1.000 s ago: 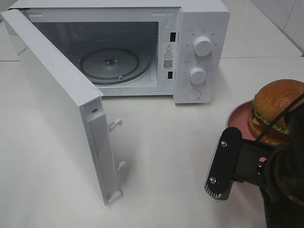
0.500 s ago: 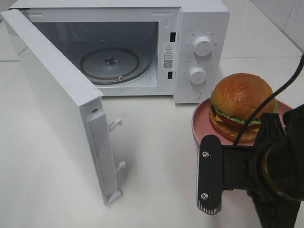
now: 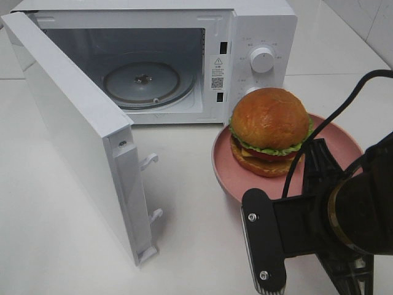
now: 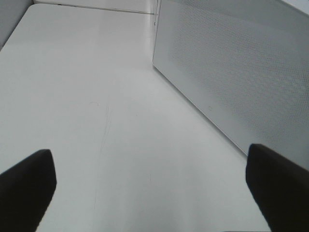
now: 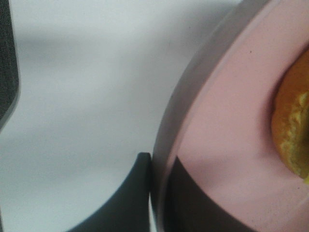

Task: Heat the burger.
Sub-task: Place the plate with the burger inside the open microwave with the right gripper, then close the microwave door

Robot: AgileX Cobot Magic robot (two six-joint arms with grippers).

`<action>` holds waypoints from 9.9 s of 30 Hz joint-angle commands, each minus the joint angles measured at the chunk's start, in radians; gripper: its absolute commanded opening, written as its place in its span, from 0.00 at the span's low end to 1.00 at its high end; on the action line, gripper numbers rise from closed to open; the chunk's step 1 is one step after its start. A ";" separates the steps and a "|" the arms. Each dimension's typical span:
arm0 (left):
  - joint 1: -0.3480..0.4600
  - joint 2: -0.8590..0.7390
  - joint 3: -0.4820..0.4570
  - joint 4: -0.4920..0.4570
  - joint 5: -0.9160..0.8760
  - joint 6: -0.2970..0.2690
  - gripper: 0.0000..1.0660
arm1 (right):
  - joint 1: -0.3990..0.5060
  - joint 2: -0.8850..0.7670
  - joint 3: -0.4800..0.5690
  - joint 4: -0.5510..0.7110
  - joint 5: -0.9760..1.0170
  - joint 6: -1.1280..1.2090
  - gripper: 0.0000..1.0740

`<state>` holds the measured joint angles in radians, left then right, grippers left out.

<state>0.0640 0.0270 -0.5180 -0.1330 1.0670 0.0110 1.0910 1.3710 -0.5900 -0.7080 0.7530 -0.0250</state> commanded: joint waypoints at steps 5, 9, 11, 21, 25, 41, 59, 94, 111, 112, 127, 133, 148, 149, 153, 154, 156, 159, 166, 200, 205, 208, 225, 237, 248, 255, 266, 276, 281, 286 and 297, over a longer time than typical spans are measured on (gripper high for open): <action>0.002 -0.002 0.003 -0.006 0.003 0.002 0.94 | 0.003 -0.010 0.000 -0.042 -0.038 -0.113 0.00; 0.002 -0.002 0.003 -0.006 0.003 0.002 0.94 | -0.023 -0.010 0.000 -0.049 -0.102 -0.167 0.00; 0.002 -0.002 0.003 -0.006 0.003 0.002 0.94 | -0.057 -0.010 0.000 -0.044 -0.124 -0.223 0.00; 0.002 -0.002 0.003 -0.006 0.003 0.002 0.94 | -0.237 -0.010 0.000 0.033 -0.281 -0.500 0.00; 0.002 -0.002 0.003 -0.006 0.003 0.002 0.94 | -0.312 -0.010 0.000 0.108 -0.370 -0.682 0.00; 0.002 -0.002 0.003 -0.006 0.003 0.002 0.94 | -0.522 -0.008 -0.047 0.503 -0.434 -1.324 0.00; 0.002 -0.002 0.003 -0.006 0.003 0.002 0.94 | -0.573 0.002 -0.088 0.685 -0.452 -1.605 0.00; 0.002 -0.002 0.003 -0.006 0.003 0.002 0.94 | -0.466 0.305 -0.423 0.688 -0.443 -1.547 0.00; 0.002 -0.002 0.003 -0.006 0.003 0.002 0.94 | -0.466 0.435 -0.591 0.688 -0.388 -1.495 0.00; 0.002 -0.002 0.003 -0.006 0.003 0.002 0.94 | -0.466 0.448 -0.607 0.686 -0.387 -1.488 0.00; 0.002 -0.002 0.003 -0.006 0.003 0.002 0.94 | -0.466 0.540 -0.751 0.678 -0.335 -1.439 0.00; 0.002 -0.002 0.003 -0.006 0.003 0.002 0.94 | -0.466 0.586 -0.817 0.650 -0.311 -1.386 0.00; 0.002 -0.002 0.003 -0.006 0.003 0.002 0.94 | -0.466 0.679 -0.944 0.602 -0.278 -1.286 0.00; 0.002 -0.002 0.003 -0.006 0.003 0.002 0.94 | -0.466 0.695 -0.967 0.593 -0.267 -1.266 0.00; 0.002 -0.002 0.003 -0.006 0.003 0.002 0.94 | -0.466 0.715 -1.001 0.588 -0.257 -1.260 0.00; 0.002 -0.002 0.003 -0.006 0.003 0.002 0.94 | -0.466 0.728 -1.021 0.581 -0.256 -1.260 0.00; 0.002 -0.002 0.003 -0.006 0.003 0.002 0.94 | -0.466 0.742 -1.042 0.578 -0.247 -1.256 0.00; 0.002 -0.002 0.003 -0.006 0.003 0.002 0.94 | -0.466 0.765 -1.078 0.578 -0.229 -1.250 0.00; 0.002 -0.002 0.003 -0.006 0.003 0.002 0.94 | -0.466 0.817 -1.155 0.572 -0.204 -1.236 0.00; 0.002 -0.002 0.003 -0.006 0.003 0.002 0.94 | -0.466 1.008 -1.411 0.501 -0.221 -1.141 0.07; 0.002 -0.002 0.003 -0.006 0.003 0.002 0.94 | -0.466 1.014 -1.411 0.503 -0.237 -1.140 0.16; 0.002 -0.002 0.003 -0.006 0.003 0.002 0.94 | -0.466 1.014 -1.411 0.506 -0.259 -1.140 0.30; 0.002 -0.002 0.003 -0.006 0.003 0.002 0.94 | -0.466 0.981 -1.337 0.576 -0.208 -1.132 0.50; 0.002 -0.002 0.003 -0.006 0.003 0.002 0.94 | -0.466 0.864 -1.162 0.609 -0.288 -1.132 0.67; 0.002 -0.002 0.003 -0.006 0.003 0.002 0.94 | -0.466 0.744 -0.991 0.605 -0.392 -1.101 0.69; 0.002 -0.002 0.003 -0.006 0.003 0.002 0.94 | -0.466 0.670 -0.895 0.601 -0.423 -1.080 0.69; 0.002 -0.002 0.003 -0.006 0.003 0.002 0.94 | -0.466 0.558 -0.741 0.601 -0.455 -1.079 0.69; 0.002 -0.002 0.003 -0.006 0.003 0.002 0.94 | -0.466 0.450 -0.602 0.601 -0.493 -1.079 0.69; 0.002 -0.002 0.003 -0.006 0.003 0.002 0.94 | -0.466 0.385 -0.522 0.601 -0.501 -1.079 0.69; 0.002 -0.002 0.003 -0.006 0.003 0.002 0.94 | -0.466 0.325 -0.463 0.601 -0.503 -1.067 0.69; 0.002 -0.002 0.003 -0.006 0.003 0.002 0.94 | -0.466 0.174 -0.332 0.601 -0.505 -0.945 0.69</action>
<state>0.0640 0.0270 -0.5180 -0.1330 1.0670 0.0110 0.6250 1.5730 -0.9420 -0.1050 0.2560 -1.0020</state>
